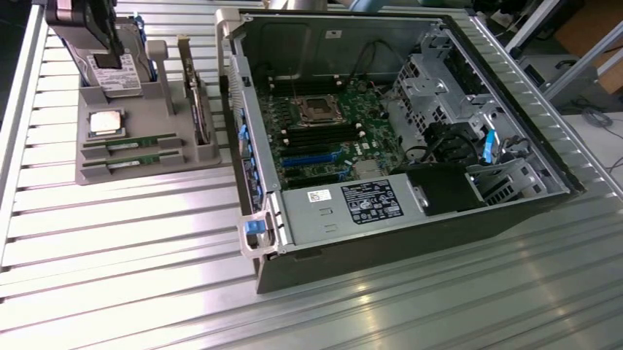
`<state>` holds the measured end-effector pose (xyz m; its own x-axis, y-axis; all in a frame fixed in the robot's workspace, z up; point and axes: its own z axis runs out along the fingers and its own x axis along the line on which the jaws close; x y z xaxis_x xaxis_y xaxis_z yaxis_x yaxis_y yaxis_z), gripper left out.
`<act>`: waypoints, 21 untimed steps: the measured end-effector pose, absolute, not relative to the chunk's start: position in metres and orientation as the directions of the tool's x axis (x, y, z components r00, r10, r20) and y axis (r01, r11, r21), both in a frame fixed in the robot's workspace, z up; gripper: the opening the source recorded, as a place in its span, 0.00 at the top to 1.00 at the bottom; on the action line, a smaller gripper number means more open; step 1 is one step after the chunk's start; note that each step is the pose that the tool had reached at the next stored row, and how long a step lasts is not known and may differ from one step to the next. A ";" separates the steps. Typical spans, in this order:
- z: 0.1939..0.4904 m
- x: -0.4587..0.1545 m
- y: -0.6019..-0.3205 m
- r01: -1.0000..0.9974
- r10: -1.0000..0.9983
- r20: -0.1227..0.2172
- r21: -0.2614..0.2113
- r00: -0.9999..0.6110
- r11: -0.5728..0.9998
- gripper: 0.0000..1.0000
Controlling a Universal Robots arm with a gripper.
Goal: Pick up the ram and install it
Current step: 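Pick up the ram and move it above insertion slot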
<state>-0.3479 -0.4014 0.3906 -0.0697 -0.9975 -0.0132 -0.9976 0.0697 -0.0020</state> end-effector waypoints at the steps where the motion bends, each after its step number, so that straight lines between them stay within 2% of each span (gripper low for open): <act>1: 0.391 -0.348 -0.402 -0.998 -0.997 -0.013 -0.002 -0.070 0.070 0.71; 2: 0.391 -0.348 -0.402 -0.998 -0.997 -0.013 -0.002 -0.070 0.070 0.71; 3: 0.391 -0.348 -0.402 -0.998 -0.997 -0.013 -0.002 -0.070 0.070 0.64; 21: 0.388 -0.348 -0.402 -0.998 -0.997 -0.013 -0.002 -0.070 0.070 0.64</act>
